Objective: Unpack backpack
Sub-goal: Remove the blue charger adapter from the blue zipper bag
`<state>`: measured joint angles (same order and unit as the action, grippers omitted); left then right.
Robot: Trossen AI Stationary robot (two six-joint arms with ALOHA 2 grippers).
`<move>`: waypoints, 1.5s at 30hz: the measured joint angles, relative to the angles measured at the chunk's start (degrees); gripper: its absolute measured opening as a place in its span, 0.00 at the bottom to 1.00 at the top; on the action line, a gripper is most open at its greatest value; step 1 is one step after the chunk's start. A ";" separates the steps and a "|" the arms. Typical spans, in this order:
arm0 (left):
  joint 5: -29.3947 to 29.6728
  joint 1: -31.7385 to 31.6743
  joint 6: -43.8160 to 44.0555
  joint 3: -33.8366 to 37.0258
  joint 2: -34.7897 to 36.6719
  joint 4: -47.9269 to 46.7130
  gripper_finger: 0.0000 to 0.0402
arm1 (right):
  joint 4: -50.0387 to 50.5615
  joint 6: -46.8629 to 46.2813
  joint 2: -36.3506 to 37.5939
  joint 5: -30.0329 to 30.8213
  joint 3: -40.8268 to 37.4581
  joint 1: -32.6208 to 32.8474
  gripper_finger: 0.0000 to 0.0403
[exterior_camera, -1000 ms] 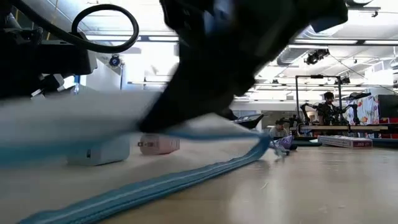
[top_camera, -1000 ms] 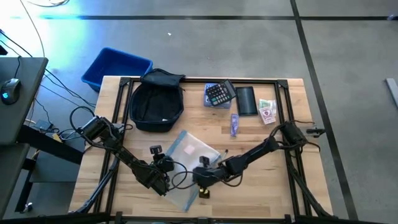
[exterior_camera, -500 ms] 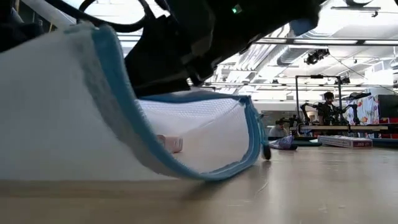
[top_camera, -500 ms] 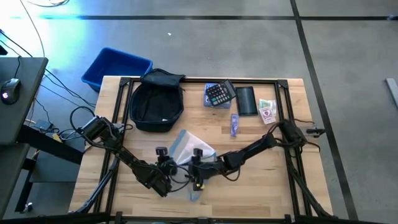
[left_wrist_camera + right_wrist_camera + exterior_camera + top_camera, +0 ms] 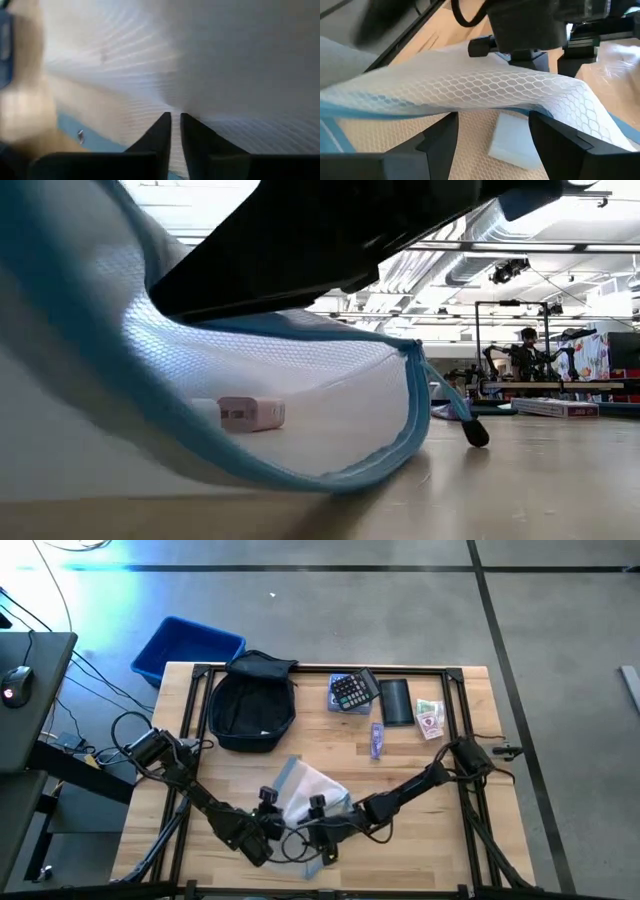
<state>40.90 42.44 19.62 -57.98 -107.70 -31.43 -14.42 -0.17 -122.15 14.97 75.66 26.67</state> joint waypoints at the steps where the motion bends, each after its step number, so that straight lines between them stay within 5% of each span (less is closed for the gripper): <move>1: 0.80 -0.04 1.48 0.00 0.00 -0.94 0.01 | 0.34 -1.18 0.00 1.21 0.00 0.05 0.56; 9: 1.15 -3.01 5.06 0.04 0.00 -1.28 0.00 | 7.80 -14.04 -0.39 3.57 0.00 -2.58 0.56; 19: -4.68 -5.31 -6.89 0.12 -1.06 9.69 0.00 | 7.77 -12.74 -2.26 3.19 0.02 -5.74 0.66; 27: -5.28 -5.14 -6.72 0.00 -1.44 10.50 0.00 | 12.20 -14.37 -2.90 -0.90 0.05 -5.93 0.74; 39: -4.17 -3.85 -0.14 -0.15 -1.42 2.11 0.00 | 24.83 -9.91 -1.92 -4.37 4.02 -2.57 0.73; 45: -3.62 -2.93 1.11 -0.04 -1.44 1.49 0.00 | 24.61 -10.11 -1.92 -3.52 4.07 -2.15 0.57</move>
<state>37.28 39.51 20.73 -58.02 -109.14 -29.95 10.19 -10.28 -124.07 11.44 79.72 24.51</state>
